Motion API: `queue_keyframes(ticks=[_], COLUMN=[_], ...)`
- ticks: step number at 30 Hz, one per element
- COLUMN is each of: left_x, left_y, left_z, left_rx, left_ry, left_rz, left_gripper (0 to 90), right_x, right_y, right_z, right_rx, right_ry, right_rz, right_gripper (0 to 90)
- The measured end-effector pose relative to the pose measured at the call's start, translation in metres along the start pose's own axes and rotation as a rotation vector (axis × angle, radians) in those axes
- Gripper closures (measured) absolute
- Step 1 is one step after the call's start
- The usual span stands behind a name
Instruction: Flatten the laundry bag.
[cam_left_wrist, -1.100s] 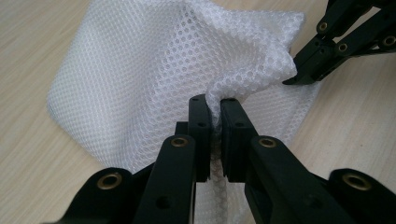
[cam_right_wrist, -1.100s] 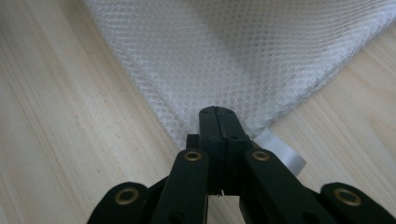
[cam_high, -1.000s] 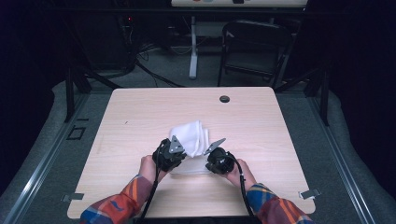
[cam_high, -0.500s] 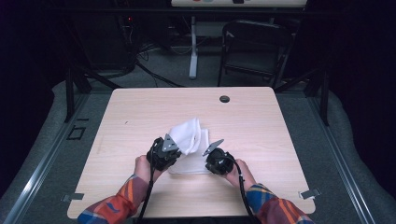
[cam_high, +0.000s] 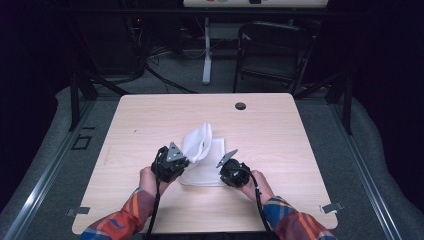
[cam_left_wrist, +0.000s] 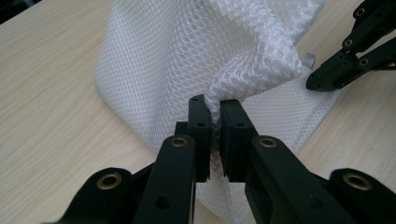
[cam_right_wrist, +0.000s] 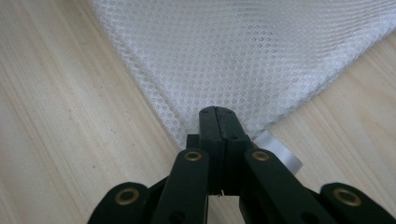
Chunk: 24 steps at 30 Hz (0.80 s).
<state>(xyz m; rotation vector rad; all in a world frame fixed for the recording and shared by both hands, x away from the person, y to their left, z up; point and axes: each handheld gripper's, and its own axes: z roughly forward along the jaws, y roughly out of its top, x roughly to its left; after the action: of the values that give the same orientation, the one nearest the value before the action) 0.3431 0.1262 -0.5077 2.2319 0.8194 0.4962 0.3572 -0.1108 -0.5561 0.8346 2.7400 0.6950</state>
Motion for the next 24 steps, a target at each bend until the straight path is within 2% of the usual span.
queue_keyframes(ticks=[2, 4, 7, 13, 15, 19, 21, 24], left_x=[0.001, 0.002, 0.004, 0.006, 0.008, 0.01, 0.012, 0.014], left_y=[0.0, -0.001, -0.002, -0.004, -0.004, -0.007, -0.008, -0.011], left_z=[-0.001, -0.002, -0.003, -0.004, -0.004, -0.004, -0.005, -0.003], left_rx=[0.009, -0.002, 0.01, 0.013, 0.027, 0.029, 0.046, 0.049], left_ry=[0.003, 0.013, 0.006, 0.029, 0.03, 0.042, 0.043, 0.053], left_rz=[-0.003, -0.013, -0.021, -0.029, -0.032, -0.054, -0.054, -0.081], left_gripper=[83.9, 84.5, 84.7, 84.7, 84.7, 84.6, 84.6, 84.4], right_x=[0.0, 0.0, -0.001, -0.004, -0.005, -0.007, -0.008, -0.009], right_y=[0.0, 0.0, -0.001, -0.002, -0.002, -0.003, -0.004, -0.004], right_z=[0.0, 0.0, -0.001, -0.001, -0.002, -0.003, -0.002, -0.002], right_rx=[0.003, 0.003, 0.007, 0.008, 0.01, 0.014, 0.004, 0.005], right_ry=[-0.002, -0.002, -0.007, -0.009, -0.003, -0.008, -0.004, -0.006], right_rz=[0.001, 0.007, 0.006, 0.018, 0.017, 0.019, 0.025, 0.032], right_gripper=[90.0, 90.0, 90.0, 90.0, 90.0, 90.0, 90.0, 90.0])
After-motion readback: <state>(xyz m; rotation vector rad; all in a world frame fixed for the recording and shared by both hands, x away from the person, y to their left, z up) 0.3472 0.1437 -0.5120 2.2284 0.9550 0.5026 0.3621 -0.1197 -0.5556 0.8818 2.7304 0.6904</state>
